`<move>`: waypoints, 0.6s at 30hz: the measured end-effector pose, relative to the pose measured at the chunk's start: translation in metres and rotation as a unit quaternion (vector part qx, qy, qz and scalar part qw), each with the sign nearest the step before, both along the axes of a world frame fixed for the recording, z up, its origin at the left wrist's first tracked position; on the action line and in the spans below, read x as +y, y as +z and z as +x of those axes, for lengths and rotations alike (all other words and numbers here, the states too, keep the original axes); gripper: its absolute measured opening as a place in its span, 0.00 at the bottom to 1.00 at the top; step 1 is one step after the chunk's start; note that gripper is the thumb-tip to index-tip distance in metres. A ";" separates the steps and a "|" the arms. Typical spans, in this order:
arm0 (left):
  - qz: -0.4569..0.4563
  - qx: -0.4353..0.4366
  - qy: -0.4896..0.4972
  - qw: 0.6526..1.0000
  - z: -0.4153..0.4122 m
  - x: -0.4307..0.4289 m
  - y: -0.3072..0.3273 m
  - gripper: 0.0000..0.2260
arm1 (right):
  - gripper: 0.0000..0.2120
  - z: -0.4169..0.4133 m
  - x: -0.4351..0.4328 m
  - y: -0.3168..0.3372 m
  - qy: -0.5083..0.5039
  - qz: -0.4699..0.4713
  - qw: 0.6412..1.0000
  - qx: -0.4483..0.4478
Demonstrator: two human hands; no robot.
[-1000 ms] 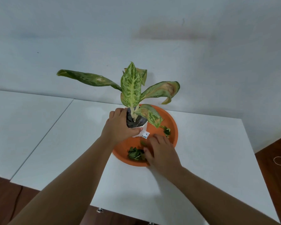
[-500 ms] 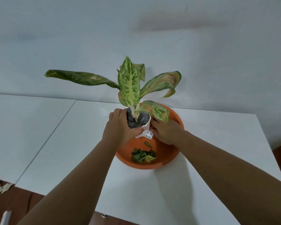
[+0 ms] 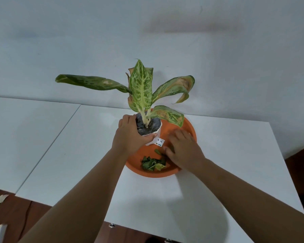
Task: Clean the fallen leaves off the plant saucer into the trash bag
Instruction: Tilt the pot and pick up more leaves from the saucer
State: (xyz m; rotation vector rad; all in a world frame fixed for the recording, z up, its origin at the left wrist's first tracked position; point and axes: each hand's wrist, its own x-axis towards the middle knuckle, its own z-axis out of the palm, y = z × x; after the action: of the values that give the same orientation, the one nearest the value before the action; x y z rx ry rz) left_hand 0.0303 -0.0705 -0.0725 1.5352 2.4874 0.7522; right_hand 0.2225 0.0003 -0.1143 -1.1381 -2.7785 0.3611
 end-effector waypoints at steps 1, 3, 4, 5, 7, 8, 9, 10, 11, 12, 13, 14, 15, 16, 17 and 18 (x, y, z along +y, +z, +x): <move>-0.001 0.000 -0.001 1.000 -0.001 0.000 -0.001 0.37 | 0.26 -0.003 0.003 0.001 -0.021 -0.008 0.999 -0.023; 0.000 0.001 -0.001 1.000 -0.001 0.001 -0.002 0.37 | 0.29 -0.007 -0.001 0.003 -0.008 -0.033 0.997 -0.063; 0.000 0.004 -0.001 1.000 -0.001 0.001 -0.003 0.37 | 0.29 -0.008 -0.007 0.005 0.019 -0.047 0.996 -0.070; 0.002 0.006 -0.002 1.000 -0.002 0.001 -0.003 0.36 | 0.29 -0.009 -0.014 0.007 0.052 -0.064 0.994 -0.071; 0.006 0.004 -0.004 1.000 -0.003 0.001 -0.005 0.36 | 0.28 -0.009 -0.030 0.008 0.119 -0.085 0.987 -0.063; 0.007 0.002 -0.005 1.000 -0.003 0.001 -0.005 0.37 | 0.27 -0.009 -0.036 0.008 0.142 -0.089 0.984 -0.052; 0.007 -0.001 -0.006 1.000 -0.003 0.000 -0.005 0.37 | 0.27 -0.007 -0.039 0.007 0.152 -0.094 0.983 -0.034; 0.005 -0.001 -0.006 1.000 -0.003 0.001 -0.004 0.37 | 0.26 -0.006 -0.039 0.008 0.149 -0.102 0.984 -0.011; 0.002 0.000 -0.006 1.000 -0.003 0.001 -0.003 0.37 | 0.26 -0.004 -0.036 0.009 0.134 -0.106 0.985 0.011; -0.005 -0.001 -0.004 1.000 -0.003 0.002 -0.002 0.37 | 0.25 -0.001 -0.031 0.011 0.114 -0.100 0.988 0.029; -0.013 -0.002 -0.003 1.000 -0.002 0.003 0.000 0.38 | 0.25 0.003 -0.024 0.012 0.095 -0.082 0.991 0.039; -0.020 -0.005 -0.004 1.000 -0.003 0.004 0.001 0.38 | 0.25 0.008 -0.017 0.012 0.081 -0.060 0.994 0.039; -0.025 -0.010 -0.006 1.000 -0.004 0.005 0.001 0.39 | 0.26 0.014 -0.008 0.010 0.076 -0.042 0.996 0.034; -0.029 -0.018 -0.010 0.999 -0.004 0.006 0.002 0.38 | 0.28 0.020 -0.001 0.009 0.078 -0.032 0.996 0.025; -0.032 -0.028 -0.015 0.999 -0.005 0.006 0.002 0.38 | 0.30 0.026 0.005 0.006 0.088 -0.027 0.996 0.012; -0.036 -0.040 -0.020 0.998 -0.006 0.006 0.003 0.37 | 0.31 0.032 0.008 0.003 0.102 -0.018 0.995 -0.005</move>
State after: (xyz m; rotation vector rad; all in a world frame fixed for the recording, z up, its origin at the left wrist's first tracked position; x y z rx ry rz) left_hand 0.0245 -0.0641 -0.0695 1.4952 2.3926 0.6962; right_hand 0.2543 0.0086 -0.1112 -0.8674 -2.9167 0.4278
